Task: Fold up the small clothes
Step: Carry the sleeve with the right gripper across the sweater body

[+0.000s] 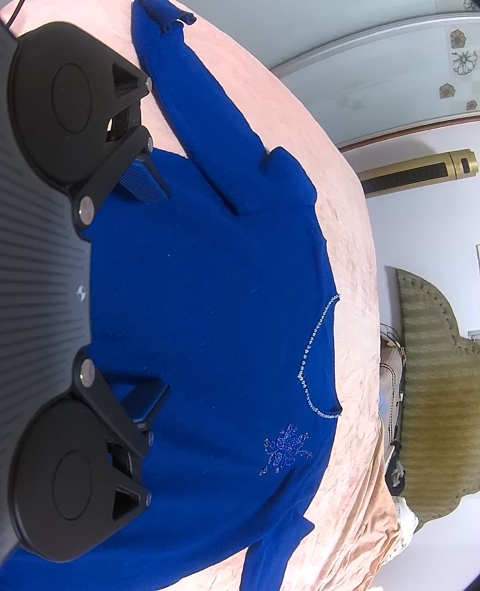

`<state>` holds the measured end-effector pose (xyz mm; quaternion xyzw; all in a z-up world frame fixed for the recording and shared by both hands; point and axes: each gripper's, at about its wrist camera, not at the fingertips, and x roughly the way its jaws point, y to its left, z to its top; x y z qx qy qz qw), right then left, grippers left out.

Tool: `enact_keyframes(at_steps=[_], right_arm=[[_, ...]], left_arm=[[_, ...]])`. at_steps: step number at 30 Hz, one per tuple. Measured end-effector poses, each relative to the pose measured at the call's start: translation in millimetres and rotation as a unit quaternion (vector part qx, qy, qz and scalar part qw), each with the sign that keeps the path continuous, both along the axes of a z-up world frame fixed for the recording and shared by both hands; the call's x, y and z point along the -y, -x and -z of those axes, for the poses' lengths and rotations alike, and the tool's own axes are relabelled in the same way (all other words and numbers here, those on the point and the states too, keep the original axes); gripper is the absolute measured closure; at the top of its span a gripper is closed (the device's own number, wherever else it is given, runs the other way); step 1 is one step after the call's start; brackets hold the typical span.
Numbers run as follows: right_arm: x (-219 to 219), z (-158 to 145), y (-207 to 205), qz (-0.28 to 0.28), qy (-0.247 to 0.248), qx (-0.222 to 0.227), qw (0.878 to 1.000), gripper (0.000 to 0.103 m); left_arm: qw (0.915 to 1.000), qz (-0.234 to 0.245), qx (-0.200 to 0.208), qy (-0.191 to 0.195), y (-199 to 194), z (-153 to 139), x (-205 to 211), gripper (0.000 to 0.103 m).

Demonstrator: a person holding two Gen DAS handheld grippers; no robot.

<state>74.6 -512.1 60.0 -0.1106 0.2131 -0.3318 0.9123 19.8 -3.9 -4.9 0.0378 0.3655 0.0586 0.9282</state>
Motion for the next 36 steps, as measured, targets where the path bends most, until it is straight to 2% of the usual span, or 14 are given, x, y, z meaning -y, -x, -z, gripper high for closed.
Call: enact_keyframes(at_steps=[4,5,6,7,8,9,12,18,23,26,28,31,33,36], right_arm=[[-14,-7,8,-0.057,-0.105,0.032,0.992,0.098],[-9,-7,14,-0.064,-0.163,0.049,0.983,0.087],[-3,-4,20,-0.069,-0.220,0.063,0.971,0.069],[3,2,25,-0.072,-0.269,0.073,0.958,0.059],[10,10,33,-0.074,-0.326,0.087,0.939,0.044],[15,20,43,-0.069,-0.373,0.101,0.920,0.038],[24,51,68,-0.032,-0.454,0.122,0.882,0.038],[52,99,66,0.033,-0.525,0.141,0.839,0.039],[82,111,42,0.073,-0.504,0.210,0.834,0.048],[99,110,34,0.107,-0.503,0.214,0.830,0.092],[104,105,31,0.102,-0.499,0.212,0.834,0.093],[94,79,33,0.088,-0.451,0.209,0.863,0.093],[77,58,35,0.071,-0.399,0.200,0.892,0.093],[20,30,18,-0.009,-0.320,0.157,0.934,0.093]], left_arm=[[1.0000,0.005,-0.001,0.002,1,0,0,0.000],[1.0000,0.005,0.000,0.002,1,0,-1,0.000],[1.0000,0.006,0.000,0.002,2,0,-2,0.000],[1.0000,0.006,0.000,0.004,2,0,-2,0.000],[1.0000,0.006,-0.001,0.006,1,1,-3,0.000],[0.9999,0.005,-0.003,0.008,0,1,-4,0.000],[0.9998,0.006,-0.009,0.014,-3,3,-4,0.000],[0.9996,0.023,-0.017,0.006,-4,7,8,0.000],[0.9995,0.025,-0.017,0.000,-5,7,8,0.000],[0.9997,0.017,-0.016,0.005,-6,6,2,0.000],[0.9996,0.013,-0.018,0.015,-7,6,-2,0.000],[0.9993,0.013,-0.023,0.026,-9,7,-6,0.000],[0.9993,0.012,-0.022,0.029,-10,9,-7,0.000],[0.9992,0.012,-0.025,0.028,-14,12,-6,0.000]])
